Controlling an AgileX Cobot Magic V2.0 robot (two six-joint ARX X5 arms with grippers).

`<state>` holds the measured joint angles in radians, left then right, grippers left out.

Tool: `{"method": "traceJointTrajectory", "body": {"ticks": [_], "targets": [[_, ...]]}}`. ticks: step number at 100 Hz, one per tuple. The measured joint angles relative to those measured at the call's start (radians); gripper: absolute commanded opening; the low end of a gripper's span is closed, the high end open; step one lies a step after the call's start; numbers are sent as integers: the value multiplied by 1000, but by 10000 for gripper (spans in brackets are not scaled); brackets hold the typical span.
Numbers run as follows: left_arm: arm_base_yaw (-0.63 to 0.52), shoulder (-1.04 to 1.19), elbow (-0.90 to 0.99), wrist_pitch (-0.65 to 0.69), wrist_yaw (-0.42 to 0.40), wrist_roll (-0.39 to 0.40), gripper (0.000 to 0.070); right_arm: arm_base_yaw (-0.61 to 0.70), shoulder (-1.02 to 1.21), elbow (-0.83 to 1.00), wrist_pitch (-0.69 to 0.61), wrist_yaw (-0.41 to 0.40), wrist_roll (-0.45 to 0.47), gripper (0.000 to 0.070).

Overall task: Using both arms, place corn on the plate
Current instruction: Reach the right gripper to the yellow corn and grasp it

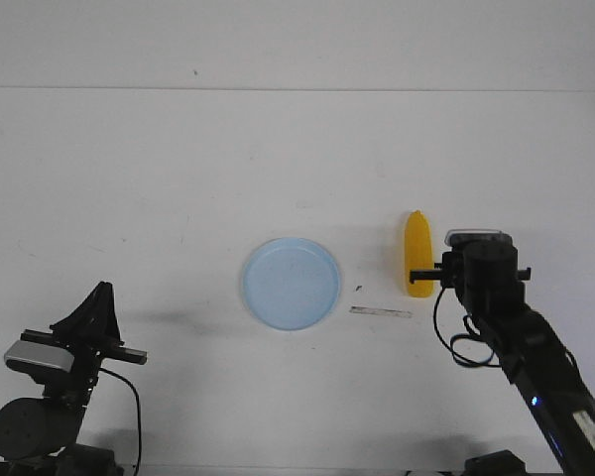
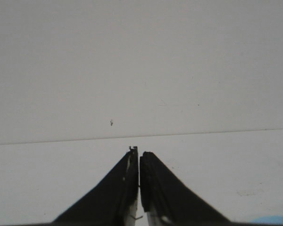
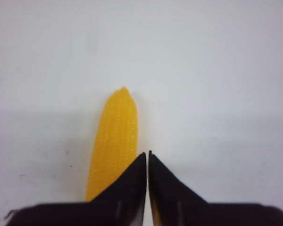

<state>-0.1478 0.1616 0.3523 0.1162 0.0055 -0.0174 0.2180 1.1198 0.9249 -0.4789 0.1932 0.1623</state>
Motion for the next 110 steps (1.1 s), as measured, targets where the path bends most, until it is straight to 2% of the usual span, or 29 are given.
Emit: {"method": "traceJointTrajectory", "body": {"ticks": [13,27,31,36,45,52,65,110], "targets": [[0,0,0,0,0,0,2,13,171,185,-136,-19,31,6],[0,0,0,0,0,0,2,17,346,371,-304,-108,53,39],[0,0,0,0,0,0,2,17,398,423,-358,-144,56,97],[0,0,0,0,0,0,2,16,462,486,-425,-171,64,231],[0,0,0,0,0,0,2,16,562,580,-517,-171,82,451],[0,0,0,0,0,0,2,10,616,625,-534,-167,90,527],[0,0,0,0,0,0,2,3,661,636,-521,-164,100,565],[0,0,0,0,0,0,2,-19,759,636,-526,-129,108,550]]}}
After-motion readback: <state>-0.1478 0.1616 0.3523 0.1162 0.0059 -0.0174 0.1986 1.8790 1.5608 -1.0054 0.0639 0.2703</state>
